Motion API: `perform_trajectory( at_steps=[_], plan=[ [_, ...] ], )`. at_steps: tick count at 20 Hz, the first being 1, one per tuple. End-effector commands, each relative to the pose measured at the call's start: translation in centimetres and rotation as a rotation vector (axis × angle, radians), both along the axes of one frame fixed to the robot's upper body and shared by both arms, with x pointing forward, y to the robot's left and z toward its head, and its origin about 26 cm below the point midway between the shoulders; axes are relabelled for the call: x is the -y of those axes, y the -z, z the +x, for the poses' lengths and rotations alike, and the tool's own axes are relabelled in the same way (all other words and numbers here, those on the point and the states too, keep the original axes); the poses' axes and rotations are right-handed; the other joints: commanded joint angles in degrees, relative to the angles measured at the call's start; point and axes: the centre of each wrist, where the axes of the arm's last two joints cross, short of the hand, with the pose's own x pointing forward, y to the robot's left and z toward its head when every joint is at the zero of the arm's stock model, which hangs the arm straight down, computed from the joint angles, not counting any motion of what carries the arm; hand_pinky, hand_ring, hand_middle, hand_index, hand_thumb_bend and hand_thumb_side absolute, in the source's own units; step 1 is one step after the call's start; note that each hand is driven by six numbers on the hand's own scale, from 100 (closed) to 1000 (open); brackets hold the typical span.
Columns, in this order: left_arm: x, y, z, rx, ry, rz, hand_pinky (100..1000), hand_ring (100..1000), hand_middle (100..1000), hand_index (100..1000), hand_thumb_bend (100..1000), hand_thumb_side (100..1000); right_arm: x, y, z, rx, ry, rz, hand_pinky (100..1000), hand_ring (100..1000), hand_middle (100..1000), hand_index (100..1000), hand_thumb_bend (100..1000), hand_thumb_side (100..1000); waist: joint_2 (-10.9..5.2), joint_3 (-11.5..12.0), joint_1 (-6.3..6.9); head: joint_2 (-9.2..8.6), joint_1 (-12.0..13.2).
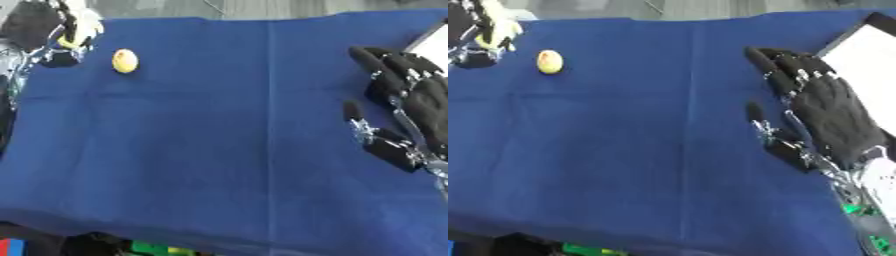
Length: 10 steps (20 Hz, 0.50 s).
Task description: Pick up the objects with one hand, pass them to the other hand, and then place them into the box on the other side of the table.
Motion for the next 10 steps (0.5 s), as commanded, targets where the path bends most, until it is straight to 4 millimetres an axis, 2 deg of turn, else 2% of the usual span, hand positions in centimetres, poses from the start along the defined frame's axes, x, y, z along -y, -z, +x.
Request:
perform_trajectory(
  at_steps=[1, 9, 10],
  plan=[
    [0.1, -3.6, -0.9, 0.064, 0.082, -0.01, 600, 392, 249, 309, 100, 228, 0.3, -0.7, -0.2, 0.03, 0.003, -0.015, 803, 850, 853, 1000, 100, 100, -1.43, 0.3, 0.01, -0.15, -0.3],
    [3.6, -6.0, -2.2, 0.065, 0.317, -0.11, 575, 351, 231, 290, 100, 246, 0.5, -0.7, -0.2, 0.028, 0.005, -0.027, 805, 848, 853, 999, 100, 100, -1.93, 0.6, 0.27, -0.15, -0.7],
    [3.9, -6.2, -2.3, 0.062, 0.333, -0.116, 554, 317, 226, 286, 100, 247, 0.5, -0.7, -0.2, 0.028, 0.005, -0.028, 805, 847, 853, 999, 100, 100, -1.95, 0.6, 0.29, -0.15, -0.7]
  ],
)
